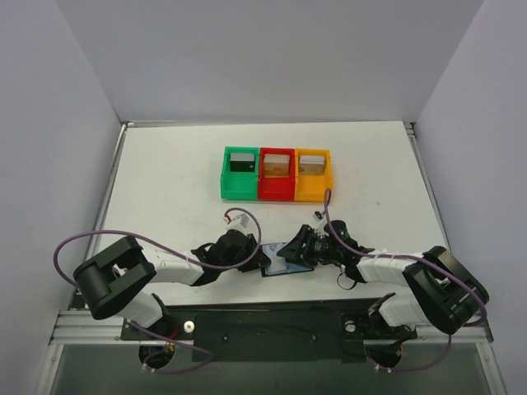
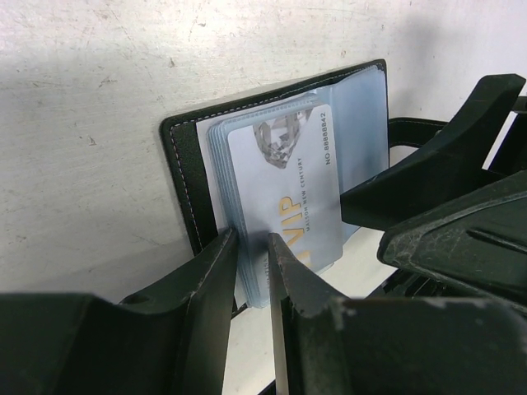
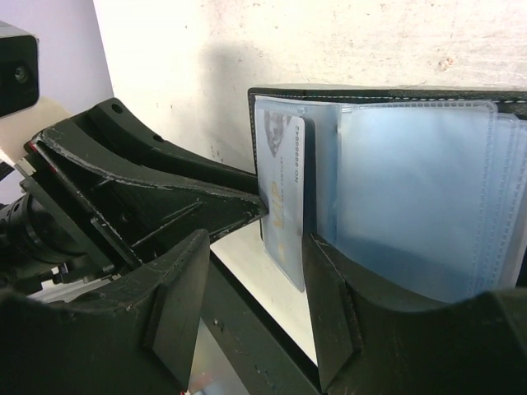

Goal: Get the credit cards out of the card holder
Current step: Remove the credit card from the card holder.

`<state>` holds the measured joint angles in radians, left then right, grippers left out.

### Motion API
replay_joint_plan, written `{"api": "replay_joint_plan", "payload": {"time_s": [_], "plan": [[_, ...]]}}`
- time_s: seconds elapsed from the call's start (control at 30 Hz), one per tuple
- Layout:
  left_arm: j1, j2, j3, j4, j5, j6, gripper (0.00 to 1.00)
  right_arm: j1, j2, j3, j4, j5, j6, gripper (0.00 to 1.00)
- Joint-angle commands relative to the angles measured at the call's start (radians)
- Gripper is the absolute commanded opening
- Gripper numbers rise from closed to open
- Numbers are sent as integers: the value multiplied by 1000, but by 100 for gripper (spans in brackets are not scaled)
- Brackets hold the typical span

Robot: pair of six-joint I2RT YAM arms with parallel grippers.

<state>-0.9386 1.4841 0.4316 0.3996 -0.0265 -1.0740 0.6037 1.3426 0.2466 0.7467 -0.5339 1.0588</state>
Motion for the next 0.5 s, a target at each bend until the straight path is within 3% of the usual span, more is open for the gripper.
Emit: {"api": "replay_joint_plan", "payload": {"time_s": [0.0, 0.47], "plan": [[0, 50, -2, -19, 25, 0, 32, 5, -8, 28, 86, -35, 1, 45], [-2, 108, 2, 88, 86, 2, 32, 11, 49, 25, 163, -86, 24, 47]]}}
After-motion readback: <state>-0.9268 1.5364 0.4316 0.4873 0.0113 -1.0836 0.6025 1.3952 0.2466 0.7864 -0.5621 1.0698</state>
